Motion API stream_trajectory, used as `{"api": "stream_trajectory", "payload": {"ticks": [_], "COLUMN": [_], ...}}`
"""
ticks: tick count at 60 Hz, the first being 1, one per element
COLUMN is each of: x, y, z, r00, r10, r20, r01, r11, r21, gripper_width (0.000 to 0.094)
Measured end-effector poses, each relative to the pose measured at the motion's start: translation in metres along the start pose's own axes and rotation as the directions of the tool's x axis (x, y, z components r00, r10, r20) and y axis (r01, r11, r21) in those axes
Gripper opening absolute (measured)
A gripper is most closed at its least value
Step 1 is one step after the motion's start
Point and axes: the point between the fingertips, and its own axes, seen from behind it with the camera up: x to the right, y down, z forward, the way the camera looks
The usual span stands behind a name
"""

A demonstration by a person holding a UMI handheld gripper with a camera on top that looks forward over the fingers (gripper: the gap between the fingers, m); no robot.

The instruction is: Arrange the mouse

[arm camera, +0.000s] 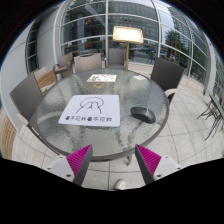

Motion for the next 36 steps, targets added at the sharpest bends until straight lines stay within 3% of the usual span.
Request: {"api": "stream_trajectory", "payload": {"ticks": [16, 36], "x": [0.118, 0.166], "y": [-0.032, -0.096], "z": [0.094, 0.182], "r00": [0.992, 0.997], "r10": [0.028, 0.043], "r20": [-0.121, -0.069], "r01": [-0.031, -0.046], "r11": [0.999, 0.998], "r21": [-0.022, -0.033], "gripper_width": [0.0845, 0.0864]}}
